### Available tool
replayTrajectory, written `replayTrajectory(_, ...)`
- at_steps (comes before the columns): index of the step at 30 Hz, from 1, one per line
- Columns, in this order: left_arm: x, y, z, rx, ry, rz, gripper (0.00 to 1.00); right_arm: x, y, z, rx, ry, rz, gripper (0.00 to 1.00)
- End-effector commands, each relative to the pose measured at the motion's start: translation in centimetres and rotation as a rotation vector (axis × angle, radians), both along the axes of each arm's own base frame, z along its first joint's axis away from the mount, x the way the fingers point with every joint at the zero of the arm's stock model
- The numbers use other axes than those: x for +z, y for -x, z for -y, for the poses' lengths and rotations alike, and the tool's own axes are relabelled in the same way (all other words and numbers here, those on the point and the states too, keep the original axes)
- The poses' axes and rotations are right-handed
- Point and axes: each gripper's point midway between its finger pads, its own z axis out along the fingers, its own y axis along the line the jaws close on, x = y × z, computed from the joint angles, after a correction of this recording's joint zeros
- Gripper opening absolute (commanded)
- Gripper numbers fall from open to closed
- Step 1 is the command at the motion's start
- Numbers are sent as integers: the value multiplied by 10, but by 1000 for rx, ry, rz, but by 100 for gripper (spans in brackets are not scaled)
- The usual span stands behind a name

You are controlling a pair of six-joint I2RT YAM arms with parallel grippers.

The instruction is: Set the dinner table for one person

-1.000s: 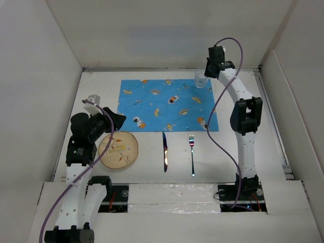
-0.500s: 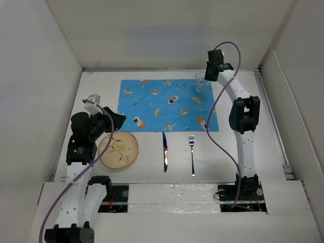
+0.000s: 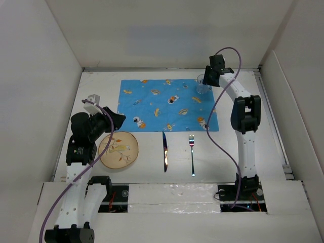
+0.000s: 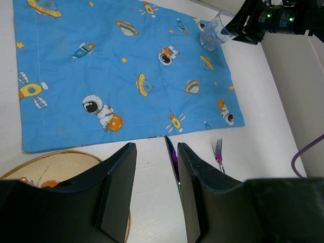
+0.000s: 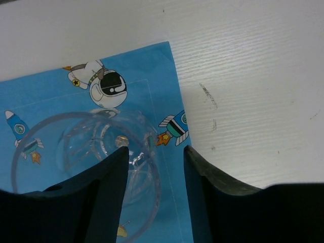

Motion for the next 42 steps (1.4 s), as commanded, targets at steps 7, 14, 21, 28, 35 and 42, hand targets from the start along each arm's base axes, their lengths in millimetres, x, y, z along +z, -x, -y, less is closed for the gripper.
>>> replayTrajectory(7, 23, -4, -6, 35, -14, 93, 33, 192, 29, -7, 61, -125, 391, 58)
replayTrajectory(14, 33, -4, -9, 58, -13, 122, 0, 193, 118, -121, 383, -365, 441, 0)
replayTrajectory(21, 36, 2, -11, 64, -25, 119, 7, 117, 290, -301, 803, -655, 278, 0)
replayTrajectory(28, 68, 5, -12, 77, -41, 183, 42, 55, 363, -377, 930, -660, 69, 40)
replayTrajectory(35, 35, -1, -23, 134, -82, 126, 42, 10, 378, -410, 907, -649, -32, 55)
replayTrajectory(42, 36, -1, -21, 126, -76, 132, 42, -16, 373, -432, 878, -661, -81, 52)
